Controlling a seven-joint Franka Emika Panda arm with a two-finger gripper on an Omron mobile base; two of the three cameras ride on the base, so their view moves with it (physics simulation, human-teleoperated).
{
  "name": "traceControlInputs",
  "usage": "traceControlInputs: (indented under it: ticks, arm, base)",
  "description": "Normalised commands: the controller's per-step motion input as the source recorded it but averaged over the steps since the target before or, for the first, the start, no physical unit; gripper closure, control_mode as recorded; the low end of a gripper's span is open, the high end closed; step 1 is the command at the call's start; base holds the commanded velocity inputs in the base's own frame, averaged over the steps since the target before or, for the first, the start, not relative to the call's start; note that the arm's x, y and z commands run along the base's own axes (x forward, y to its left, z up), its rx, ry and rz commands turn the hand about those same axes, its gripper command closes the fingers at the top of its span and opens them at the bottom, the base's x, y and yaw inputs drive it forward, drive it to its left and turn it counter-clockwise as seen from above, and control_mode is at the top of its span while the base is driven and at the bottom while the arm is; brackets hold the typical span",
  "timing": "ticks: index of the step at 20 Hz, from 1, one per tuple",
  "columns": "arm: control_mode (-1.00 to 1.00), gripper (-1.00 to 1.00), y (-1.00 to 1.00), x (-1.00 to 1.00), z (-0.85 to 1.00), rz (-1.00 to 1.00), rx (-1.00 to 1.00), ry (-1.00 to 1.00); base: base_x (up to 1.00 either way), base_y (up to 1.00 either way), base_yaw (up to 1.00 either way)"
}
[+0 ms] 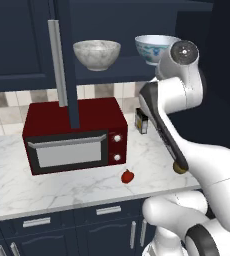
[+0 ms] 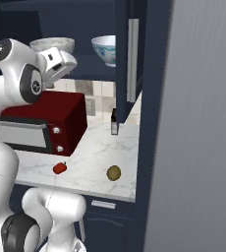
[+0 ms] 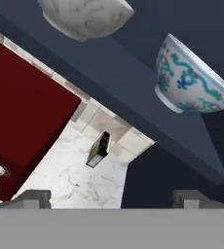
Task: Pick both bowls and place them on the counter. Then place the bell pepper in one bowl and place the potato in the other bowl.
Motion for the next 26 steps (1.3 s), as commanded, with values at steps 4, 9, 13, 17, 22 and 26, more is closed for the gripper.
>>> traceControlInputs:
  ticks: [4, 9, 13, 17, 22, 26]
  arm:
    - [-1.0, -1.0, 0.01, 0.27, 0.66, 0.04, -0.19, -0.17]
    - [-1.0, -1.0, 0.0, 0.54, 0.63, 0.0, -0.16, -0.01]
    - [-1.0, -1.0, 0.0, 0.59, 0.5, -0.03, -0.14, 0.01]
    - [-1.0, -1.0, -0.06, 0.39, -0.03, -0.01, -0.02, 0.0]
    - [-1.0, -1.0, -0.1, 0.63, -0.05, -0.06, 0.0, 0.1]
    - [-1.0, -1.0, -0.18, 0.68, -0.03, -0.05, 0.0, 0.11]
  base:
    - [0.0, 0.0, 0.0]
    - [0.0, 0.0, 0.0]
    - [0.0, 0.0, 0.0]
    - [0.0, 0.0, 0.0]
    - [0.0, 0.0, 0.0]
    - [0.0, 0.0, 0.0]
